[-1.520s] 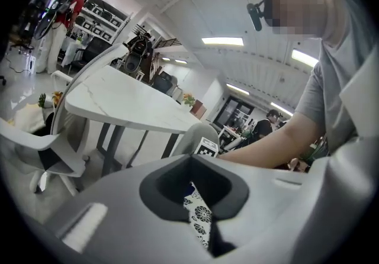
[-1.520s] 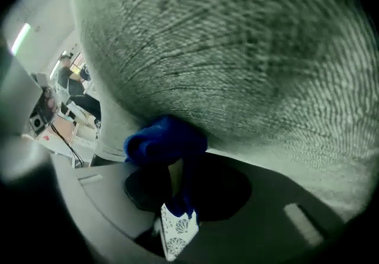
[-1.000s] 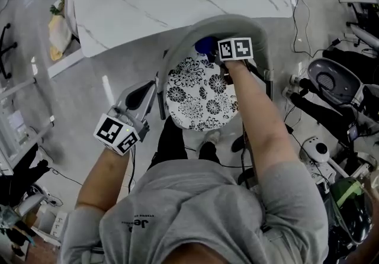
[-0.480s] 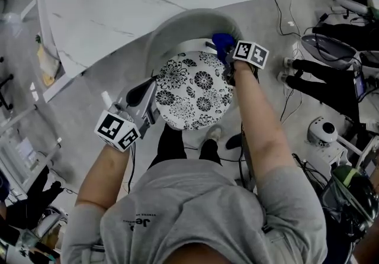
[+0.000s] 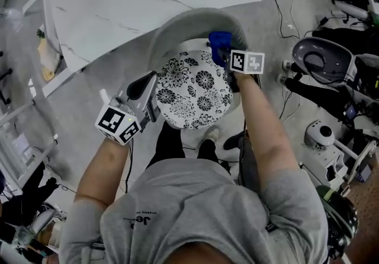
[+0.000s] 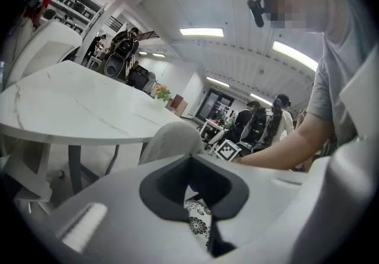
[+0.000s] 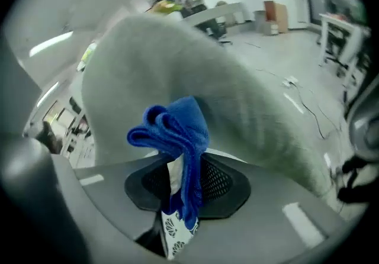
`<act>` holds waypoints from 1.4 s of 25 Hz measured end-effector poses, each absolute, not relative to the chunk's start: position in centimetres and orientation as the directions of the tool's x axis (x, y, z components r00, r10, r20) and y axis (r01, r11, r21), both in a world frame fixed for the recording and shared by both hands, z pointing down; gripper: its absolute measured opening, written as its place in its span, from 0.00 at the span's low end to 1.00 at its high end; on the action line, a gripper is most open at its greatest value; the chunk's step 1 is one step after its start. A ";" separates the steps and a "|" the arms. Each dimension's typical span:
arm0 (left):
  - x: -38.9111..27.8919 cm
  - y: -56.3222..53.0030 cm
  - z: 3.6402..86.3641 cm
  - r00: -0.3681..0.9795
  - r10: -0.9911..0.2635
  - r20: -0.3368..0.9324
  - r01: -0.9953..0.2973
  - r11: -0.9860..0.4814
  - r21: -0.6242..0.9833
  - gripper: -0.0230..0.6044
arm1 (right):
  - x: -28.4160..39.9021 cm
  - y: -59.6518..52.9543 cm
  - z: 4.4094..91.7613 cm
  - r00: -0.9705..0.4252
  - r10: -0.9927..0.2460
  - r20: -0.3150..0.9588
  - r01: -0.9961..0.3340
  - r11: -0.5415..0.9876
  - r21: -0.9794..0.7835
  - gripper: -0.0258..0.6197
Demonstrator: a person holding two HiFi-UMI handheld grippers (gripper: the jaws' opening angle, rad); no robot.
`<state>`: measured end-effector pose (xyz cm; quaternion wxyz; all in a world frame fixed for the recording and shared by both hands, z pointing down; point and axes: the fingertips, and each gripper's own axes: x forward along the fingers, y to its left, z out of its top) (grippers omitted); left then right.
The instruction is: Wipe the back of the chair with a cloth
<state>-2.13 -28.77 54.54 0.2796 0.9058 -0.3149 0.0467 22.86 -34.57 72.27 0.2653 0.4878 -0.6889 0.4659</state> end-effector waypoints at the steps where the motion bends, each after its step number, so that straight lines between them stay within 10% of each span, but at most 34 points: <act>1: -2.7 -28.6 54.6 0.789 -0.554 0.265 -0.607 -0.635 0.479 0.06 | 20.6 -34.5 72.3 -0.420 -0.385 0.822 -0.907 0.209 -0.366 0.19; 6: -6.3 -27.5 55.7 0.754 -0.592 0.282 -0.646 -0.594 0.480 0.06 | 9.2 -32.4 75.3 -0.468 -0.101 0.878 -0.667 0.693 -0.275 0.19; 12: -12.1 -25.8 57.0 0.680 -0.659 0.322 -0.715 -0.497 0.492 0.06 | 1.3 -26.9 81.4 -0.312 0.199 0.929 -0.380 0.870 -0.314 0.19; 35: -14.5 -25.1 57.7 0.669 -0.663 0.334 -0.722 -0.475 0.504 0.06 | 8.7 -36.8 84.0 -0.301 -0.231 0.925 -0.907 0.370 -0.202 0.19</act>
